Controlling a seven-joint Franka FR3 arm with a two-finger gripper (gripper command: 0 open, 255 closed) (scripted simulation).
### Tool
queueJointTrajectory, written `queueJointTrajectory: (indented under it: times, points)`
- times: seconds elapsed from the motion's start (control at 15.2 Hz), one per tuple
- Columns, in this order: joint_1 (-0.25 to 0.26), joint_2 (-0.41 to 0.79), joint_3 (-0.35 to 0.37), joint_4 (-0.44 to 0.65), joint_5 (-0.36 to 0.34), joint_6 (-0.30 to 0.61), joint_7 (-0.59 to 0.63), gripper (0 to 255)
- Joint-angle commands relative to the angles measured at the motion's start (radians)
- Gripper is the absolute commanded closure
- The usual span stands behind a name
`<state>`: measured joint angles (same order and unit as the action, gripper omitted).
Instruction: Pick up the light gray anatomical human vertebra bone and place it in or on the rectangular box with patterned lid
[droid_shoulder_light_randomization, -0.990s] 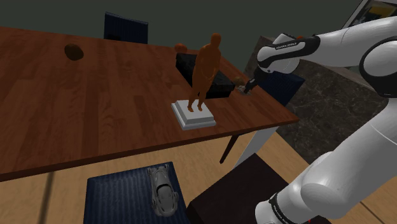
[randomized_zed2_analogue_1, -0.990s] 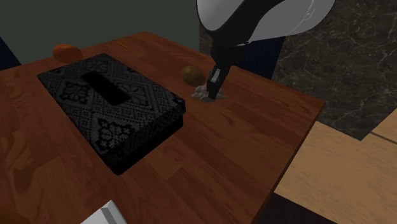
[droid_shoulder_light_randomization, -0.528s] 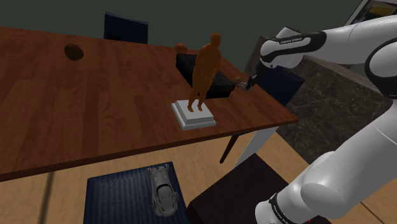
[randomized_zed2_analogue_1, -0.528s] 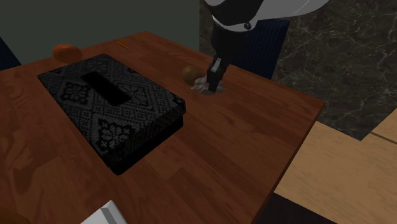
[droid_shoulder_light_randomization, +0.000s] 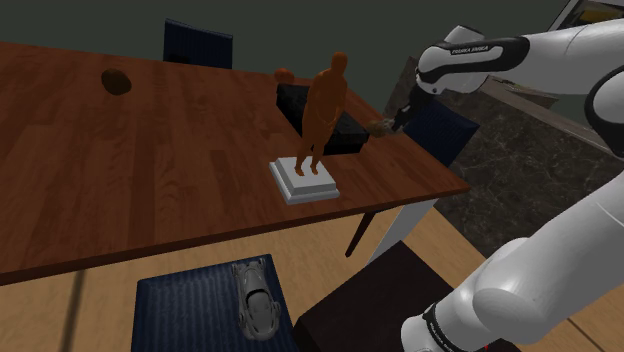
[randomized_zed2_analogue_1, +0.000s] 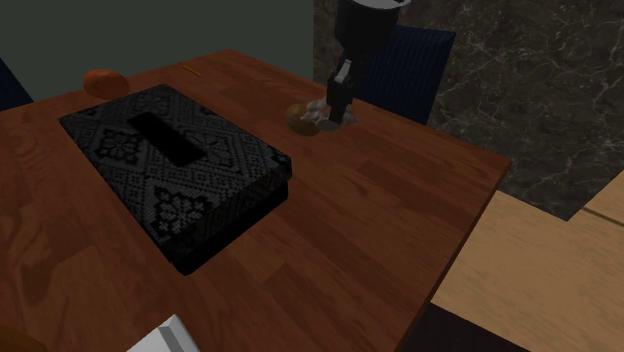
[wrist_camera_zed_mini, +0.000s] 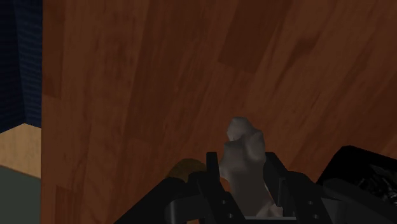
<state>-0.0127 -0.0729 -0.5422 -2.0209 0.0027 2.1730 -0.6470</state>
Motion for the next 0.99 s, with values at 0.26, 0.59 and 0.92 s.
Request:
queueJointTrajectory:
  times: [0.26, 0.59, 0.92]
  points:
    - [0.002, -0.017, 0.005, 0.065, -0.011, -0.079, 0.011, 255]
    - [0.003, -0.023, 0.007, 0.126, -0.015, -0.146, 0.015, 255]
    - [0.004, -0.022, 0.009, 0.193, -0.015, -0.213, 0.017, 255]
